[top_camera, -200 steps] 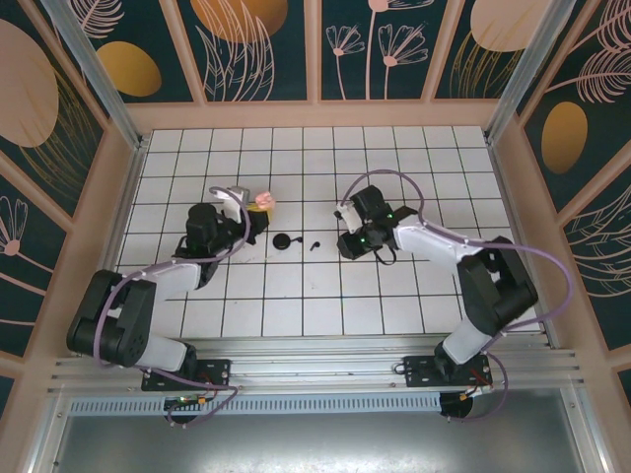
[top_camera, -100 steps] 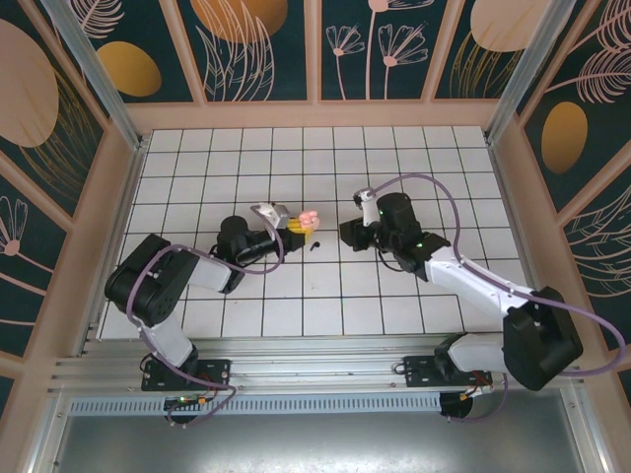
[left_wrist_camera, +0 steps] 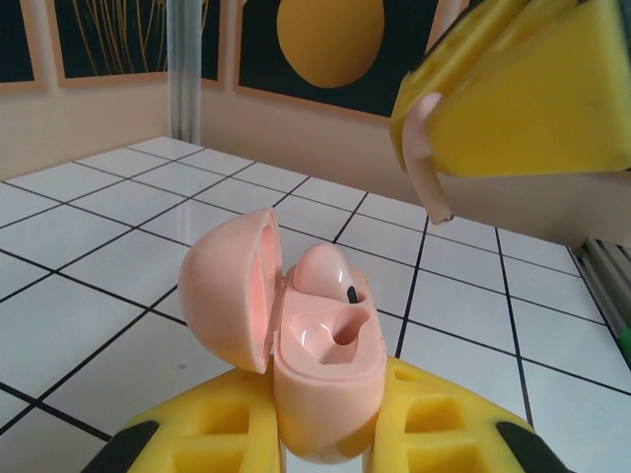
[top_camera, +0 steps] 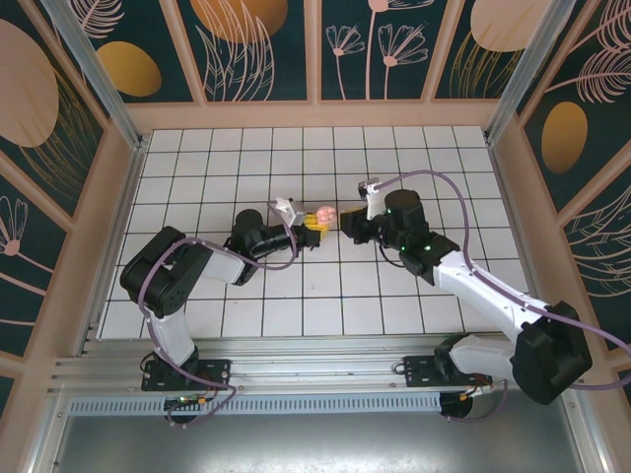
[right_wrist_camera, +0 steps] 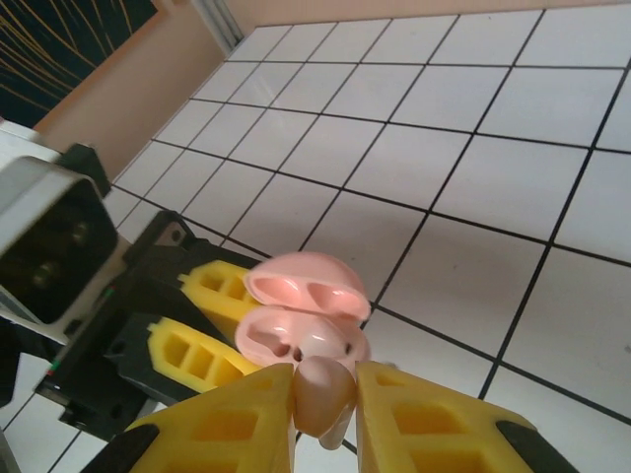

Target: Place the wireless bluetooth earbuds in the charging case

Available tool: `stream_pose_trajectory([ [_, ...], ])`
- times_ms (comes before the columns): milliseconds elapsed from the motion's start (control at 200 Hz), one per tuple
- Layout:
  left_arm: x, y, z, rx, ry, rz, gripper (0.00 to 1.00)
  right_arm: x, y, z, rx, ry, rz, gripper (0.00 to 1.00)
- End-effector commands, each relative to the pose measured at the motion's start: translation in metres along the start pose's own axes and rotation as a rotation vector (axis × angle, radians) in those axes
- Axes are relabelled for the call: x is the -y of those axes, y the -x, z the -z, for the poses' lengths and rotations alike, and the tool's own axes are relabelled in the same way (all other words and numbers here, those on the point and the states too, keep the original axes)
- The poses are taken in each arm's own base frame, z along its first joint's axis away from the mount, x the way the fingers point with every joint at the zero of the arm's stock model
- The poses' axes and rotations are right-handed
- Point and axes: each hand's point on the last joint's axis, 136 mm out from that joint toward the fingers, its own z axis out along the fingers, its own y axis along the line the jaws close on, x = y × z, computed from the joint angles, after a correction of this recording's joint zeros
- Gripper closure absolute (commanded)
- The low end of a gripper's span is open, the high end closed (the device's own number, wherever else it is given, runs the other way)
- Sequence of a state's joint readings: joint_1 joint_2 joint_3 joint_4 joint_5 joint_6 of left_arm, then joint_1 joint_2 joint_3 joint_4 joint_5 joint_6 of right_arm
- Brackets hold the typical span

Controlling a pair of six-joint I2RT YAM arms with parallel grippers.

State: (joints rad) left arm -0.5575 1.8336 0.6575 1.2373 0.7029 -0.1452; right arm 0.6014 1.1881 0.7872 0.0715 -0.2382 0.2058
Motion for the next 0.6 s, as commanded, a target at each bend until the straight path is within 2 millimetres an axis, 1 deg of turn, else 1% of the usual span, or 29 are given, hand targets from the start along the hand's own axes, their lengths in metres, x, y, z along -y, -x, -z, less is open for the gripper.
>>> stream_pose_trajectory([
  [0, 0.004, 0.011, -0.007, 0.028, -0.033, -0.038, 0.96, -0.016, 0.027, 0.001, 0.069, 0.038, 0.049, 0.79],
  [210, 0.002, 0.017, -0.011, 0.028, -0.032, -0.025, 0.96, -0.022, 0.034, -0.006, 0.082, 0.051, 0.068, 0.79],
  [390, 0.004, 0.019, -0.013, 0.034, -0.037, -0.023, 0.96, -0.024, 0.037, -0.012, 0.084, 0.060, 0.079, 0.79],
  [596, 0.004, 0.021, -0.013, 0.039, -0.036, -0.019, 0.96, -0.026, 0.036, -0.018, 0.073, 0.071, 0.084, 0.79],
])
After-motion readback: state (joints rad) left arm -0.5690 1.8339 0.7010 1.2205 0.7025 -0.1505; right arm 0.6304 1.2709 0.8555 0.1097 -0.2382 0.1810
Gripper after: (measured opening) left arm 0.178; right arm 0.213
